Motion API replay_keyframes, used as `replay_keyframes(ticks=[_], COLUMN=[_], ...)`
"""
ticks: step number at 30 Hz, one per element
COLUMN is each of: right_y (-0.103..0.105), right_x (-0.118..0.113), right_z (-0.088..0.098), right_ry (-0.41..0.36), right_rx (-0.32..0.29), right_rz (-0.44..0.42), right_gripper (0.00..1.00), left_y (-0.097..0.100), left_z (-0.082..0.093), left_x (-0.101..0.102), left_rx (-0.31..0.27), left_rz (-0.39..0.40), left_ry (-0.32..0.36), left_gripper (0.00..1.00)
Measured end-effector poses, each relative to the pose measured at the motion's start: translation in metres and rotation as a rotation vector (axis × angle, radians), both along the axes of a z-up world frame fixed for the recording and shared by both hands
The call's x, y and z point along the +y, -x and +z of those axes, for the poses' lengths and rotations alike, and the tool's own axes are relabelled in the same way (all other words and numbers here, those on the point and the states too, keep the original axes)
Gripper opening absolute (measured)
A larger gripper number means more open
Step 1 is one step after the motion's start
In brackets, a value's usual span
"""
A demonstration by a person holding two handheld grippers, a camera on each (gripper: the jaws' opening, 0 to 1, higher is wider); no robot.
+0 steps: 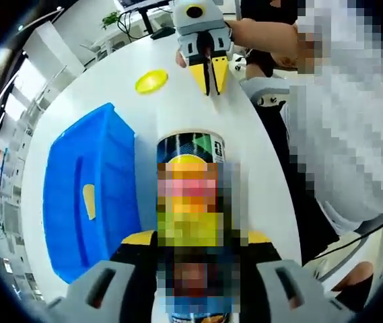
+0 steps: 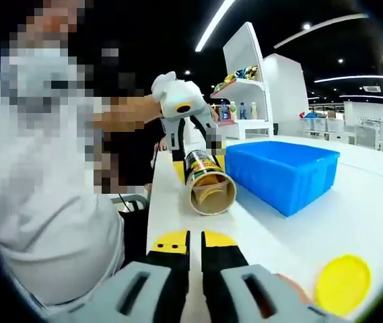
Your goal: Open the lid of the chip container on the table, take out the chips, place them into the box in front of the container, and close the lid
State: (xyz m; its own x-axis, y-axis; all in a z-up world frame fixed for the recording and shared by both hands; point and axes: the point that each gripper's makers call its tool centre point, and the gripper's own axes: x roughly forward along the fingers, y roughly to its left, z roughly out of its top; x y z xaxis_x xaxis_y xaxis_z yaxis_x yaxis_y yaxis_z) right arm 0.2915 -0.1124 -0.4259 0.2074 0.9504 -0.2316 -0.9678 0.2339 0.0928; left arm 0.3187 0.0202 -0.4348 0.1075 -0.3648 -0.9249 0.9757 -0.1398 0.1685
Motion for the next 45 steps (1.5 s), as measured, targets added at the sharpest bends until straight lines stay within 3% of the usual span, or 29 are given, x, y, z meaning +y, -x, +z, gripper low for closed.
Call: replay_keyframes(ticks=[14,24,27,35,41,45], right_y=[0.000,0.002,0.004,0.005,0.003,0.002], right_x=[0.001,0.000,0.003,0.007,0.006,0.006], right_z=[-0.006,-0.007,-0.006,-0.003,-0.001,-0.001], right_ry=[-0.020,-0.048,-0.054,-0.063,-0.081,-0.085], right_rx=[0.015,0.033,0.032,0.032,0.037,0.039], right_rz=[-0.010,-0.031,-0.030,-0.031,-0.048,-0.051], right_gripper=[0.08,0.08,0.08,0.08,0.08,0.08], left_y=[-0.003,-0.008,-0.013,-0.008,-0.015,-0.017], left_z=[0.000,0.003,0.014,0.031,0.043,0.062], left_x=[0.000,0.003,-0.004,-0.010,-0.013,-0.019], left_rx=[-0.037,-0.065,-0.103,-0.130,-0.155,-0.167], left_rz=[0.009,0.037,0.054,0.057,0.084,0.109], left_ry=[-0.001,0.047,0.122,0.206,0.292,0.380], left_gripper=[0.44,0.44,0.44,0.43,0.43,0.42])
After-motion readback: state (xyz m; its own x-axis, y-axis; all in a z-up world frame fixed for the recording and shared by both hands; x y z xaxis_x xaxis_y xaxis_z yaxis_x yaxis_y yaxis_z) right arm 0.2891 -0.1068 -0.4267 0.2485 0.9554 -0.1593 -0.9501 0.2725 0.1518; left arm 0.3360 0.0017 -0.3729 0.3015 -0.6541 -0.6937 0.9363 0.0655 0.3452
